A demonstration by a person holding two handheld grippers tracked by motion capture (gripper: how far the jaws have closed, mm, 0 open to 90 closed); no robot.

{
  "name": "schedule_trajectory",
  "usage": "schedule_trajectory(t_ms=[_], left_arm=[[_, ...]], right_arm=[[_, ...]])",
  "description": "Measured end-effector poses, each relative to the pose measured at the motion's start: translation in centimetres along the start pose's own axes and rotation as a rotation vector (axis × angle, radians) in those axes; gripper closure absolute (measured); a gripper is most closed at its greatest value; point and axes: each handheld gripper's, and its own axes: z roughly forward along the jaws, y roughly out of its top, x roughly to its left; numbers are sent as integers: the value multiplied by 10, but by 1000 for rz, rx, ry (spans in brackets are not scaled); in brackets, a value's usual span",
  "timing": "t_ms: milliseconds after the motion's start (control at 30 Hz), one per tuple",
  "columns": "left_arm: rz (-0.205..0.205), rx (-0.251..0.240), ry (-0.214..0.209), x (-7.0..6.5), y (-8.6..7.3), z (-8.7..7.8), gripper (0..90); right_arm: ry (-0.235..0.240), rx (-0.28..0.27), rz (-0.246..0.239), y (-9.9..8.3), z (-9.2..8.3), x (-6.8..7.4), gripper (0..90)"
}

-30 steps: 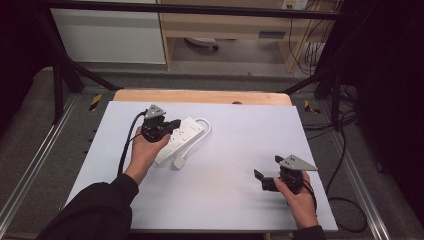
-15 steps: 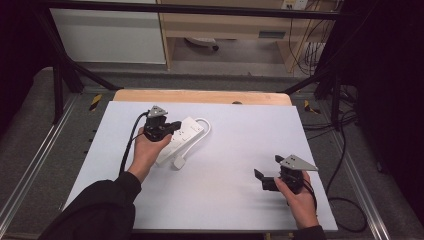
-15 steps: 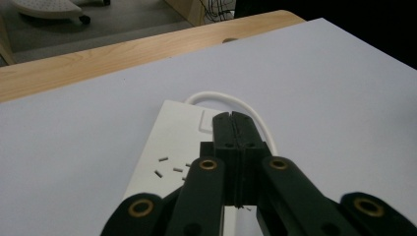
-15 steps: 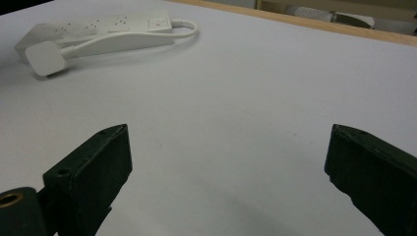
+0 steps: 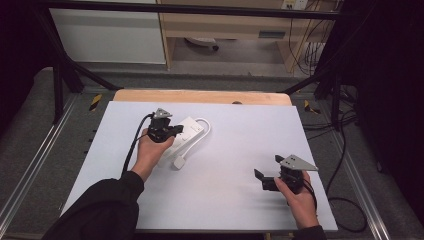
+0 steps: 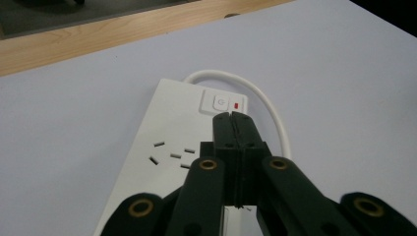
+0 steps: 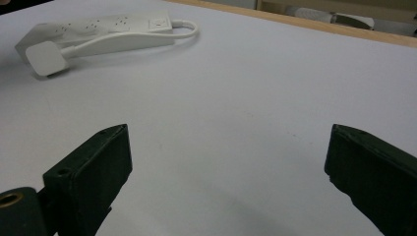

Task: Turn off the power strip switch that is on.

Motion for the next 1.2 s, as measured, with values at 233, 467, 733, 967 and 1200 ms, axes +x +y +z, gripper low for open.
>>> schedule_trajectory(t_ms=[233,467,733,967,1200], left_arm=[[-6,35,0,0,-4,8,899],[3,65,3,1,-7,13,900],[21,92,2,0,-9,17,900],[27,102,1,-2,-10,19,900],[33,109,3,-3,-12,22,899]], right_arm=[[1,-1,-1,0,0,0,44],[1,-2,-3,0,0,-1,44],[1,0,-2,0,0,0,44],[2,-1,-3,0,0,-1,44],[-2,-3,-2,0,-1,-2,44]])
